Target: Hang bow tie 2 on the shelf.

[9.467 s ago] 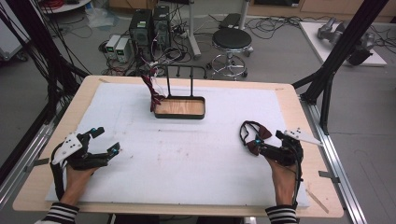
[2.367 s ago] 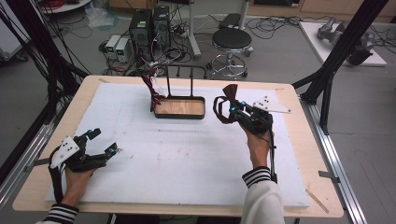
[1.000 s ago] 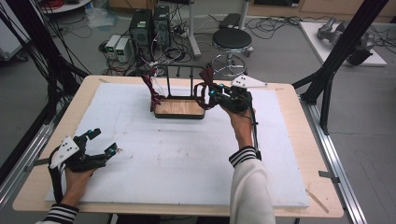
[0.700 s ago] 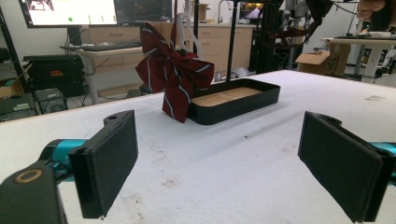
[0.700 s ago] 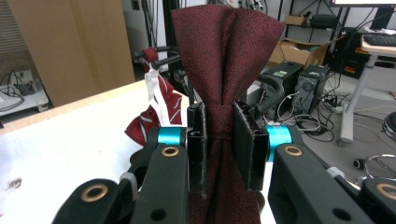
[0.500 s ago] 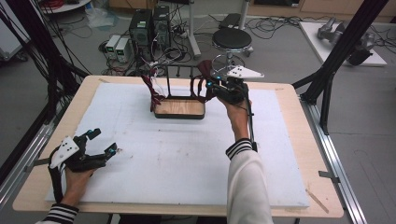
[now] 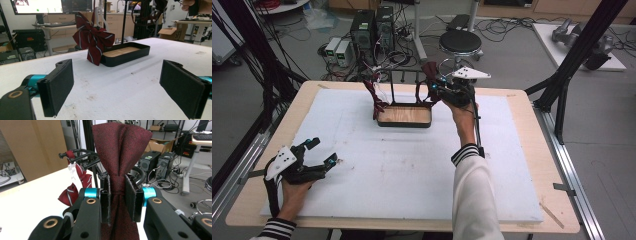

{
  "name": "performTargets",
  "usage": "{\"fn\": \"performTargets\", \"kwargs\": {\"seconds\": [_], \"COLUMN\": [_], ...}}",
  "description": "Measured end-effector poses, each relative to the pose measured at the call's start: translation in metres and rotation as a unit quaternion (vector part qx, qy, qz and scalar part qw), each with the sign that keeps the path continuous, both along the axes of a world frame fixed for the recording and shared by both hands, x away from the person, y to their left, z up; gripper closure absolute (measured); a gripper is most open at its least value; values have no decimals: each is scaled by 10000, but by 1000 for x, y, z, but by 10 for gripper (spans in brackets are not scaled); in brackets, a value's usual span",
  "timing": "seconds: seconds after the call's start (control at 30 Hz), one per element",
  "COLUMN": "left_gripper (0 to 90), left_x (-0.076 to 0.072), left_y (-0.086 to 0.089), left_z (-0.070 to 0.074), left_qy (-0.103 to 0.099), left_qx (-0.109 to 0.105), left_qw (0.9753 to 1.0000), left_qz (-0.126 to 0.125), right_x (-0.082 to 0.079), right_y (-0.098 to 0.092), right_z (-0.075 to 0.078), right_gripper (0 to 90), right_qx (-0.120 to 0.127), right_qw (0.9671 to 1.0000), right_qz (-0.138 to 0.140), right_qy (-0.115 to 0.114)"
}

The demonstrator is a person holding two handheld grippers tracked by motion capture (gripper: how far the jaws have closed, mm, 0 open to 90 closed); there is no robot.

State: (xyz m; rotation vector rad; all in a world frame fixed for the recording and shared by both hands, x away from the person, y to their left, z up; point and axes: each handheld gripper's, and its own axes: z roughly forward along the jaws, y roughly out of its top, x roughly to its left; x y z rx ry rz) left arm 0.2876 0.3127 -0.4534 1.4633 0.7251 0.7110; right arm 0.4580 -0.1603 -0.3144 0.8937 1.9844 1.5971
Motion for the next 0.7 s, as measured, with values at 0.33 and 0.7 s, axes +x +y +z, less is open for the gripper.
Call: {"fn": "performTargets", "kwargs": {"seconds": [0.33, 0.7], "left_gripper": [125, 125], "left_x": [0, 0], "left_y": [0, 0], "left_z": [0, 0], "left_qy": [-8, -9], "left_qx": [11, 7], "left_qw": [10000, 10000], "left_qz": [-3, -3], "right_x": [0, 6], "right_y": [0, -6], "right_z": [1, 1], "right_gripper": [761, 761], "right_qx": [47, 65], "right_qw": [10000, 9997], "right_qz": [21, -220], "right_qy": [-46, -3]}}
